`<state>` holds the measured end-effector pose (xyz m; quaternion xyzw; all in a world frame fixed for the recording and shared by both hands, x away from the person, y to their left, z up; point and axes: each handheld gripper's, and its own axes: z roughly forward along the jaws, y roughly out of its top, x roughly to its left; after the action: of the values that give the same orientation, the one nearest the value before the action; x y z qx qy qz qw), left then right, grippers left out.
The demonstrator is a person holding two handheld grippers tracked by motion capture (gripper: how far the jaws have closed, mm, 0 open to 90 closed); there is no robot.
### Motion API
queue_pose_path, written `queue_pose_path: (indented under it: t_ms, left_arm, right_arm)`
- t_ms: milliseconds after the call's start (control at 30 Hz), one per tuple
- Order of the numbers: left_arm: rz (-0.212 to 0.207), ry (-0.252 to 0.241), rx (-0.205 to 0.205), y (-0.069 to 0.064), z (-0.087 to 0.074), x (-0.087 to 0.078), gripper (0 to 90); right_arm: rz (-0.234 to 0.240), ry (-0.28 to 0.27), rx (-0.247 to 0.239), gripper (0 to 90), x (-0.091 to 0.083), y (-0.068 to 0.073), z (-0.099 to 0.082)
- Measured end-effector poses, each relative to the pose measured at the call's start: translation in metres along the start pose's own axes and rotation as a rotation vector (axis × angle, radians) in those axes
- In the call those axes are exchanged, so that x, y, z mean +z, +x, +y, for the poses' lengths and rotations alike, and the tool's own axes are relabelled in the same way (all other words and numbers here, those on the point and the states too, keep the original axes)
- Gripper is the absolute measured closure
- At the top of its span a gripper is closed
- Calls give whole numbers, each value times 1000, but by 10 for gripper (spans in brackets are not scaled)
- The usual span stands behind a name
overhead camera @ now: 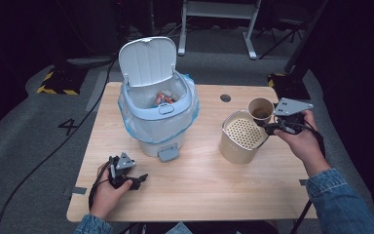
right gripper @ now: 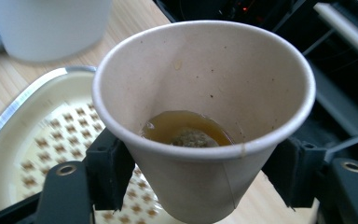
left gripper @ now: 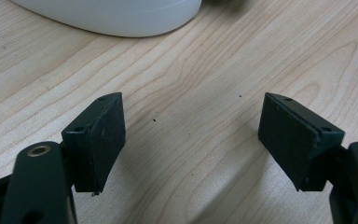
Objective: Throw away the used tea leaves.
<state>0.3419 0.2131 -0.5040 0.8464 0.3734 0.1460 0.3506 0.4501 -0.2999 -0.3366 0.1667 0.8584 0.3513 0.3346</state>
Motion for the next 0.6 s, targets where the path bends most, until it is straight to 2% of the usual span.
queue_pose_path:
  t_ms: [133,400,600]
  left_arm:
    - [2,0,-1,0,0,0,236]
    - [0,0,0,0,0,0,236]
    - [2,0,-1,0,0,0,236]
  right_arm:
    - [-36,33,-118,321,2,4,2]
    - [-112,83,-307,323,4,11,6]
    - [-192,160,-535,326,6,19,9]
